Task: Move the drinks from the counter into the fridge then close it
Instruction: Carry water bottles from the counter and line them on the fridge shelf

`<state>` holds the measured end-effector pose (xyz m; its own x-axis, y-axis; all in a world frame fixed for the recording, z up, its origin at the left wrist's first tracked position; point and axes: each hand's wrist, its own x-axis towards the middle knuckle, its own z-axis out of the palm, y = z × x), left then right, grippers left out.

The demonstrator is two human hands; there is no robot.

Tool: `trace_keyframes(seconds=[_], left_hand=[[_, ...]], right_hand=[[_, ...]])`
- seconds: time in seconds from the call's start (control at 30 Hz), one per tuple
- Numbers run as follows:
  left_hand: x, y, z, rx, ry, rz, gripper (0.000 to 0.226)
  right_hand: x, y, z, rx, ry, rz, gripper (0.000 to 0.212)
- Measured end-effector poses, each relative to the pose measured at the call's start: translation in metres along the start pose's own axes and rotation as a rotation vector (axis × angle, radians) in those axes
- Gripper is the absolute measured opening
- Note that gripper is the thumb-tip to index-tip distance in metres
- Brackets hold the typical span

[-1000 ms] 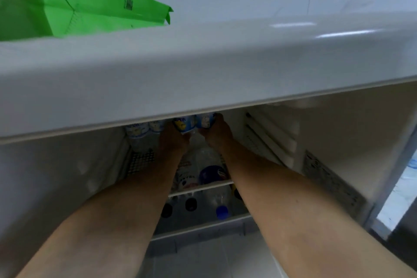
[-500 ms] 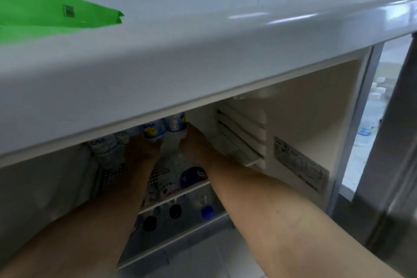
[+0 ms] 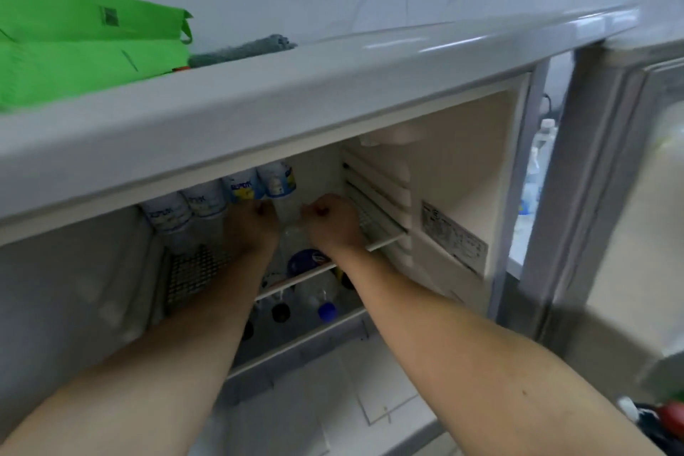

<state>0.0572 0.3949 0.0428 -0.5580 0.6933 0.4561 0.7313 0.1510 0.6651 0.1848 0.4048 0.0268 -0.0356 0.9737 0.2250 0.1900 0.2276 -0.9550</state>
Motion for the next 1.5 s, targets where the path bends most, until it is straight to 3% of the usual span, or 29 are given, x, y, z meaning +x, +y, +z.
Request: trace_keyframes(seconds=[0.1,0.23,0.4,0.5,0.67,0.8,1.0,1.27,1.5], left_hand=[[-0.047,0.027,-0.001,-0.224,0.001,0.063,0.033],[-0.139,0.054,0.005,-0.539,-0.032,0.043,0.043],[-0.292,0.054,0.012,-0.582,-0.293,0.037,0.056],[-0.382,0.046,0.017,-0.454,-0.497,0.072,0.057],[-0.502,0.036,0.026,-0.32,-0.795,0.135,0.054],[-0.566,0.008,0.042,-0.173,-1.134,0.067,0.028],[-0.599,-0.037,0.069,0.153,-1.563,-0.063,0.016],[-0.597,-0.042,0.097,0.507,-1.706,-0.048,0.027],[-0.61,-0.006,0.159,0.477,-1.732,-0.14,0.019]], right_hand=[[-0.045,-0.007,-0.026,0.04,0.072,-0.046,0.043],[-0.125,0.008,-0.082,0.04,0.148,-0.009,0.046],[-0.256,0.079,-0.172,0.055,0.253,0.2,0.053],[-0.337,0.126,-0.236,-0.065,0.423,0.328,0.054],[-0.47,0.178,-0.341,-0.049,0.75,0.609,0.051],[-0.574,0.212,-0.393,-0.022,1.013,0.859,0.051],[-0.686,0.251,-0.418,0.204,1.111,1.162,0.03],[-0.757,0.254,-0.417,0.295,1.241,1.386,0.021],[-0.782,0.251,-0.408,0.283,1.262,1.563,0.019]])
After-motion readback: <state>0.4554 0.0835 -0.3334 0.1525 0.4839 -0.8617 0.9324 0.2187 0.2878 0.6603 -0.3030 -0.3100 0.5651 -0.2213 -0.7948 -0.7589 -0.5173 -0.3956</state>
